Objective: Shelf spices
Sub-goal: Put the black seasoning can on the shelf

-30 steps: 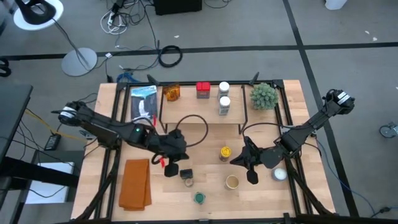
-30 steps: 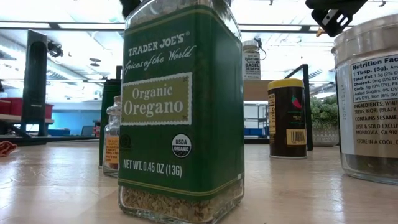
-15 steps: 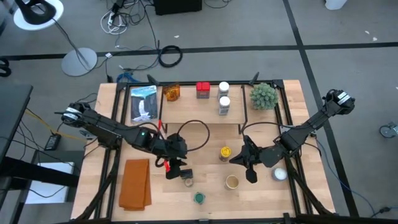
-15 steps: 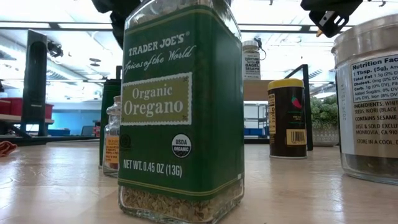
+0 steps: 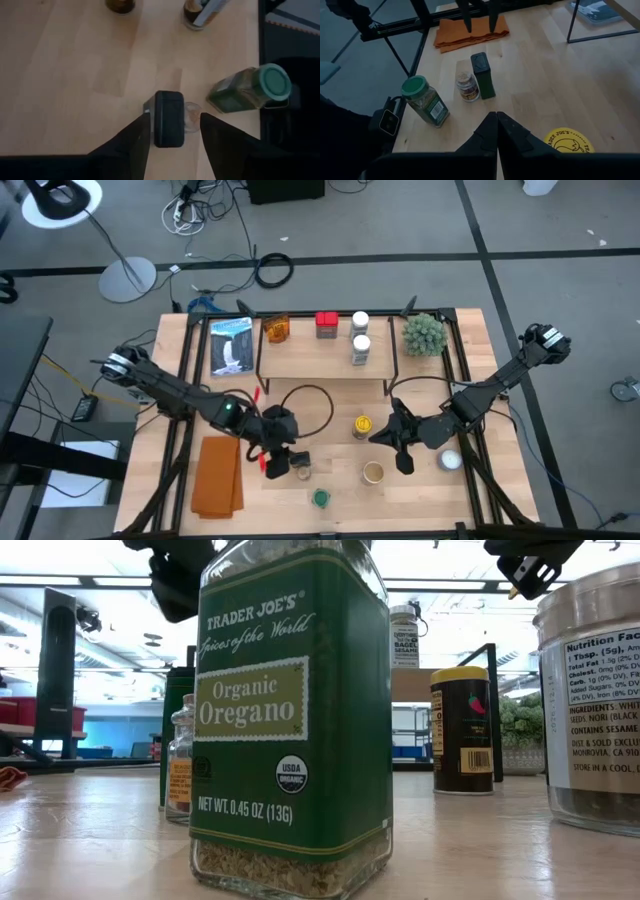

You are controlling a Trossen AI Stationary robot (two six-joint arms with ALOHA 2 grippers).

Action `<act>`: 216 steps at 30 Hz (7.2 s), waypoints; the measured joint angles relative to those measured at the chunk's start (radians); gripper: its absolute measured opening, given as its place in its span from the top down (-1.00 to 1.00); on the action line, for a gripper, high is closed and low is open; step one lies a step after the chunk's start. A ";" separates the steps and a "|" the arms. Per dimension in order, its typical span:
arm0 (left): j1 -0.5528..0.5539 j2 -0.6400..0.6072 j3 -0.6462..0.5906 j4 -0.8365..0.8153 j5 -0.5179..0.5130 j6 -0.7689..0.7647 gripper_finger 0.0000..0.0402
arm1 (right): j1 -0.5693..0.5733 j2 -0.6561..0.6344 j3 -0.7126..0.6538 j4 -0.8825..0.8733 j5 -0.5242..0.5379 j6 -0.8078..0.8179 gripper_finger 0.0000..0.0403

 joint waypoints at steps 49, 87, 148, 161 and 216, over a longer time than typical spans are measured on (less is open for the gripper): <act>-0.048 0.298 0.240 -0.197 -0.046 -0.025 0.14 | 0.000 0.000 0.000 0.029 -0.026 0.000 0.99; 0.030 0.285 0.374 -0.317 -0.173 -0.005 0.14 | 0.000 0.000 0.000 0.030 -0.026 -0.028 0.99; 0.050 0.333 0.271 -0.349 -0.096 -0.085 -0.28 | 0.001 0.000 0.000 0.031 -0.027 -0.027 0.97; 0.052 0.333 0.201 -0.270 -0.088 -0.065 0.06 | 0.001 0.000 0.000 0.028 -0.027 -0.027 0.97; 0.648 0.393 0.885 -0.642 0.078 0.888 0.29 | 0.001 0.000 0.000 0.022 -0.025 -0.045 0.98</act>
